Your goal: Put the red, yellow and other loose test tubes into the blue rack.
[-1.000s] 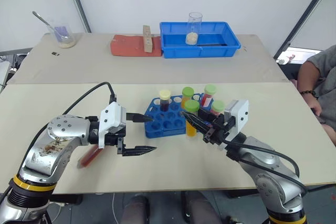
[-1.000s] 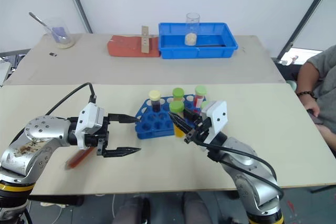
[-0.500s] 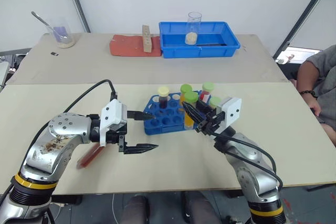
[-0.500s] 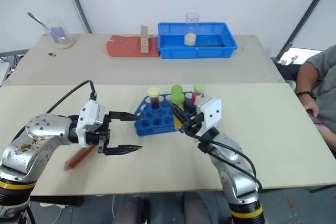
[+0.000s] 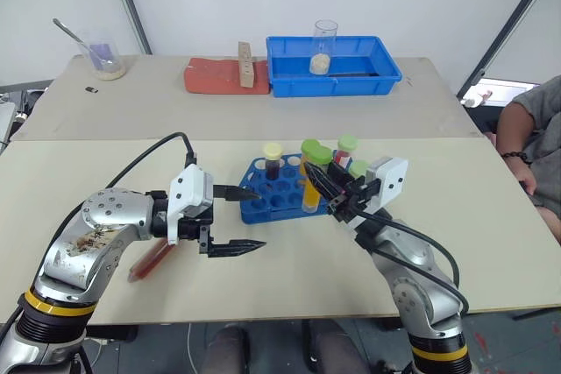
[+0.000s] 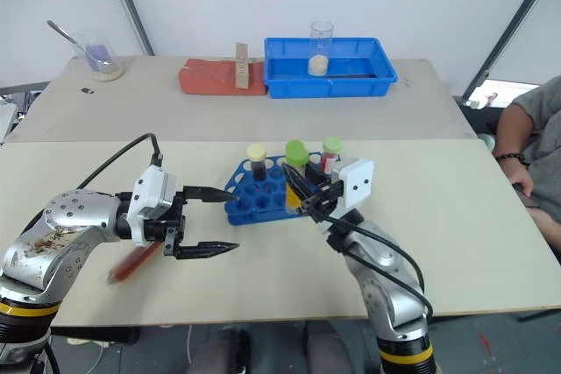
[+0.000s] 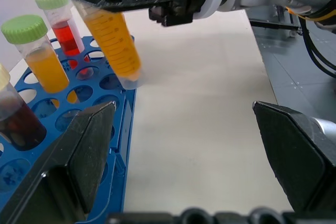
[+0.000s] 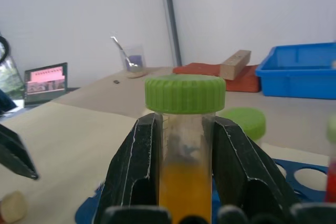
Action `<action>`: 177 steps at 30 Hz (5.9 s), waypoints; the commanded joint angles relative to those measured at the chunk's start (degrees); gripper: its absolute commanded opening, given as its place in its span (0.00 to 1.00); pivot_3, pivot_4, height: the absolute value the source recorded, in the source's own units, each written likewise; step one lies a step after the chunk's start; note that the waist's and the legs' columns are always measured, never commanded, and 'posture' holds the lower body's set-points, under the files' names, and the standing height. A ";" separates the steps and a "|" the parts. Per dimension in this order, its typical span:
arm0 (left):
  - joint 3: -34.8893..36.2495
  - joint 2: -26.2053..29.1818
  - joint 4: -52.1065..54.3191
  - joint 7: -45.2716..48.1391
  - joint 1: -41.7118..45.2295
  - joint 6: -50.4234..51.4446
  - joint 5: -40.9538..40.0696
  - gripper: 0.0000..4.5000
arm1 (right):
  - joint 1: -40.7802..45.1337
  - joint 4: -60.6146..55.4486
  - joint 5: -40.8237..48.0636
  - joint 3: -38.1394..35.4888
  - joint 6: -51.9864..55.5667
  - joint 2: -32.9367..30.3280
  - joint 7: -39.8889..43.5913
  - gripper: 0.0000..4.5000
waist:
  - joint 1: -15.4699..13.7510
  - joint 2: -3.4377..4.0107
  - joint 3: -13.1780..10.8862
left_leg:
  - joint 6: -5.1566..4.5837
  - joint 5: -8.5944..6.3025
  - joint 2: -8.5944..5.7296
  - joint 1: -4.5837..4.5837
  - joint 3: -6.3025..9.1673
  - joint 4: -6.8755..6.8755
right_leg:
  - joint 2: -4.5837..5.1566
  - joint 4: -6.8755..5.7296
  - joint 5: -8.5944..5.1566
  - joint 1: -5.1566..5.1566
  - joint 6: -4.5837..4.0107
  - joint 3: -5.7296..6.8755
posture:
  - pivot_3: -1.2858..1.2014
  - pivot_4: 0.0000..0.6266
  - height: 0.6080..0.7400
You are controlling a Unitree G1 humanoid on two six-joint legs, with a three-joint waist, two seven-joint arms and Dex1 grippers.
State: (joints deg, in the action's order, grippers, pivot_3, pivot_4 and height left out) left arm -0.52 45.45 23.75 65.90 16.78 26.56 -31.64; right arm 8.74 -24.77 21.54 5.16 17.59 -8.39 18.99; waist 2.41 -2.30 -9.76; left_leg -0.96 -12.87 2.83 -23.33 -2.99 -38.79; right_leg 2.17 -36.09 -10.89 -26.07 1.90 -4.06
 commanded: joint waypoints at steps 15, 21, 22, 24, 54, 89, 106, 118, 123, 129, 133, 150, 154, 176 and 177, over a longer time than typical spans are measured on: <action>-0.45 -0.58 2.33 -1.00 1.67 1.43 -1.12 1.00 | 2.83 4.81 -4.99 -0.53 -7.80 2.80 -1.29 0.22 | 0.07 0.00 0.00 | 0.00 0.00 0.00 -0.01 0.01 0.02 | 0.00 0.01 0.04 -0.01 0.06 0.00 | 0.52 0.24 1.00; -0.40 -0.74 2.70 -2.02 1.27 2.91 -1.75 1.00 | 2.43 8.48 -9.09 0.47 -13.06 3.57 -1.99 0.22 | 0.10 0.00 0.00 | 0.00 0.00 0.00 0.01 0.01 0.03 | 0.00 0.00 0.04 0.00 0.06 0.00 | 0.52 0.24 1.00; -0.23 -0.69 2.88 -2.33 1.18 3.59 -2.03 1.00 | 2.48 8.99 -9.46 0.50 -13.69 3.84 -2.26 0.22 | 0.10 0.00 0.00 | 0.00 0.00 0.00 0.01 0.01 0.03 | 0.00 0.00 0.04 0.00 0.07 0.00 | 0.52 0.24 1.00; 0.07 -0.72 3.14 -2.92 1.12 4.55 -2.41 1.00 | 2.52 9.85 -10.02 0.67 -14.73 4.32 -2.56 0.22 | 0.08 0.00 0.00 | 0.00 0.00 0.00 0.01 0.01 0.02 | 0.00 0.00 0.04 0.00 0.07 0.00 | 0.52 0.24 1.00; 3.50 8.60 6.32 -14.24 1.18 16.41 -1.29 1.00 | -8.90 -3.01 -10.74 2.02 -6.56 -10.16 6.53 0.98 | 0.01 0.01 -0.01 | 0.00 0.00 0.00 0.00 0.01 0.05 | 0.01 0.01 -0.05 -0.01 -0.05 0.00 | 0.52 0.24 1.00; -6.87 28.23 2.46 -13.06 5.34 52.74 1.67 1.00 | 8.66 -14.57 12.86 3.21 16.10 -34.19 35.22 0.98 | -0.39 -0.38 -0.23 | 0.01 -0.01 0.00 0.02 -0.01 0.06 | 0.02 -0.08 -0.29 -0.08 -0.32 0.06 | 0.52 0.24 1.00; -17.28 24.51 -4.71 -14.32 9.70 48.20 5.87 0.19 | 8.61 -16.95 15.50 2.20 19.23 -33.69 33.10 0.99 | -1.78 -0.33 -0.20 | 0.01 0.00 -0.02 0.11 -0.03 0.04 | 0.02 -0.16 -0.28 -0.04 -0.35 0.05 | 0.52 0.24 1.00; 0.49 20.07 -8.02 0.13 15.16 32.28 -5.28 0.19 | 0.79 -20.01 18.49 -5.47 20.57 -38.25 31.67 0.99 | -2.17 -0.37 -0.20 | 0.01 0.00 -0.02 -0.11 -0.03 -0.07 | 0.04 -0.01 -0.26 -0.07 -0.32 0.07 | 0.52 0.24 1.00; 8.01 6.36 -3.79 -8.38 16.39 29.89 -10.73 0.19 | -2.02 -19.31 15.30 -10.05 17.51 -40.17 30.95 0.99 | -2.26 -0.37 -0.20 | 0.01 0.00 -0.07 -0.11 -0.02 -0.08 | 0.08 -0.03 -0.24 -0.02 -0.24 0.06 | 0.52 0.24 1.00; 3.73 -10.53 -2.57 -19.82 11.71 14.71 -2.15 0.19 | -1.66 -16.69 15.91 -14.76 18.73 -43.68 31.65 0.99 | -1.75 -0.39 -0.19 | 0.01 0.00 -0.10 -0.01 -0.04 -0.19 | 0.08 0.03 0.14 0.13 0.21 -0.05 | 0.52 0.24 1.00; -0.22 -17.02 -7.50 -22.08 9.67 4.90 4.21 0.19 | -2.71 -17.70 17.79 -16.75 21.88 -45.53 30.59 0.99 | -1.68 -0.40 -0.19 | 0.00 0.00 -0.12 0.09 0.01 -0.19 | 0.06 0.04 0.16 0.26 0.19 -0.04 | 0.52 0.24 1.00; -7.20 -27.76 -20.33 -21.77 9.07 -10.01 12.70 0.19 | -8.29 -21.36 19.86 -21.48 27.31 -46.80 25.46 0.99 | -1.68 -0.39 -0.18 | 0.00 0.00 -0.15 0.05 0.05 -0.20 | 0.09 0.19 0.24 0.36 0.34 -0.05 | 0.52 0.24 1.00; -7.03 -28.07 -21.73 -21.94 8.20 -11.61 13.46 0.19 | -9.08 -21.76 20.01 -21.92 27.16 -46.42 25.01 0.99 | -1.71 -0.39 -0.18 | 0.00 0.00 -0.15 0.14 0.06 -0.20 | 0.09 0.22 0.23 0.50 0.33 -0.03 | 0.52 0.24 1.00; -6.61 -29.67 -21.65 -27.24 2.10 -18.31 16.33 0.19 | -7.82 -19.28 17.54 -21.13 24.60 -44.68 23.08 0.99 | -1.47 -0.38 -0.17 | 0.01 -0.01 -0.11 0.47 0.06 -0.15 | 0.08 0.28 -0.01 0.83 0.02 -0.01 | 0.52 0.24 1.00; -6.34 -29.50 -21.71 -27.03 1.98 -18.41 16.11 0.30 | -7.74 -19.03 17.36 -21.07 24.66 -44.60 22.92 0.99 | -1.47 -0.38 -0.17 | 0.01 0.00 -0.11 0.47 0.05 -0.16 | 0.08 0.28 -0.01 0.83 0.01 -0.01 | 0.52 0.24 1.00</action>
State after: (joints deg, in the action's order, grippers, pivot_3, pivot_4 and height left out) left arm -7.96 15.57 2.24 39.88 19.23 9.27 -16.61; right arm -0.21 -43.24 39.19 -14.54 43.86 -53.01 42.31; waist 0.94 -2.68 -9.93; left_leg -0.96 -12.88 2.72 -22.86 -2.94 -38.95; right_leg 2.26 -35.81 -10.90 -25.24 1.91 -4.06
